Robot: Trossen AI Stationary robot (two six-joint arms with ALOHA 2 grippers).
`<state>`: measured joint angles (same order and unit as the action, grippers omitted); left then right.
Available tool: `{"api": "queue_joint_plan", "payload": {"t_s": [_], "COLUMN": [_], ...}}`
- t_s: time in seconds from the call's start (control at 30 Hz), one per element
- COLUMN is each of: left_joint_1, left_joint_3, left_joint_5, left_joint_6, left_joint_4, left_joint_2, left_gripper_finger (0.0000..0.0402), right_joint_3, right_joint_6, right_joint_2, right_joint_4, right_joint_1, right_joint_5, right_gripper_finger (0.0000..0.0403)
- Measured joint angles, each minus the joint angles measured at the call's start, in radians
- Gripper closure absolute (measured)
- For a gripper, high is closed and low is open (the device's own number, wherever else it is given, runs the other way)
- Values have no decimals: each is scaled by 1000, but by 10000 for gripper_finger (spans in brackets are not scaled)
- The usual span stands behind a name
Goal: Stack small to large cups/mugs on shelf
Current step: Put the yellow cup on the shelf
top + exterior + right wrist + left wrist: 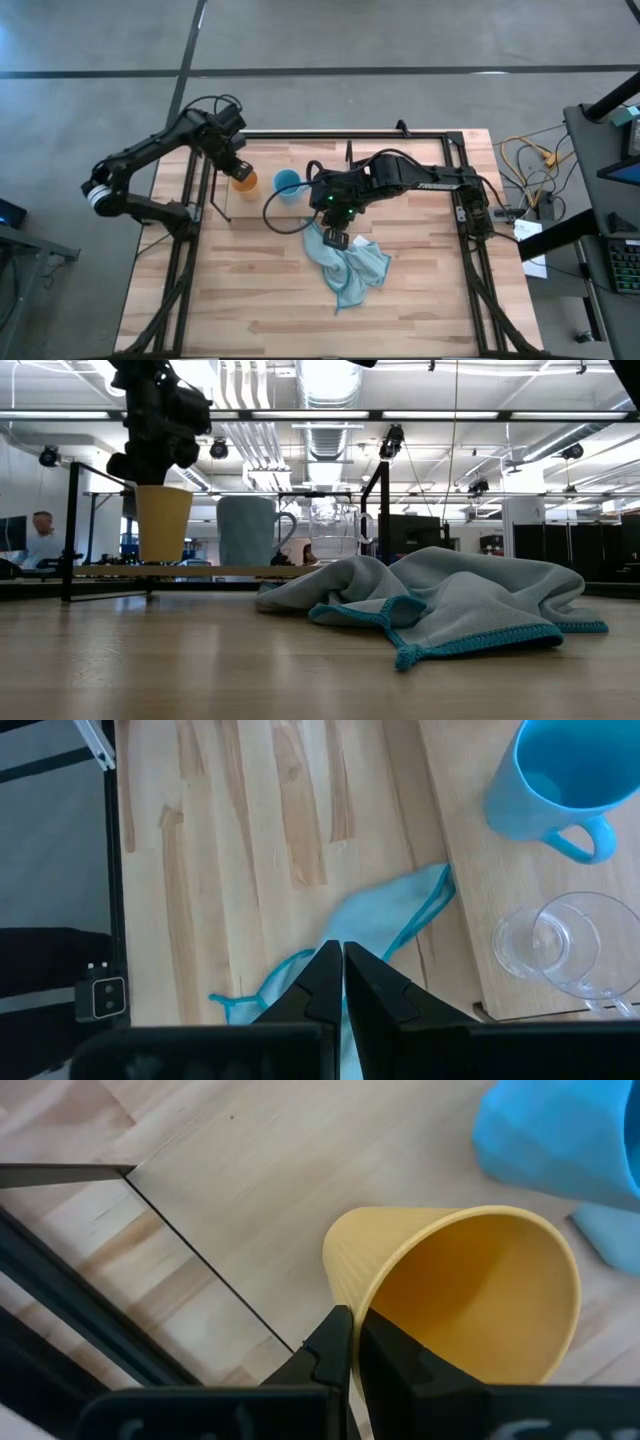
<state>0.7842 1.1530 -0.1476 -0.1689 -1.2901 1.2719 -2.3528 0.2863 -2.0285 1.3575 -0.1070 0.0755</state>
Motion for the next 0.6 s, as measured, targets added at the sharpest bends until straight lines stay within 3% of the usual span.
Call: {"api": "queue_joint_plan", "payload": {"t_s": [0.6], "left_joint_1": [9], "left_joint_3": [1], "left_joint_5": [-1], "left_joint_6": [75], "left_joint_4": [0], "left_joint_2": [87], "left_gripper_finger": [390], "right_joint_3": [0], "right_joint_6": [0], "right_joint_2": [0], "right_joint_4": [0], "right_joint_1": [0], "right_joint_5": [0], "right_gripper_finger": [394]}}
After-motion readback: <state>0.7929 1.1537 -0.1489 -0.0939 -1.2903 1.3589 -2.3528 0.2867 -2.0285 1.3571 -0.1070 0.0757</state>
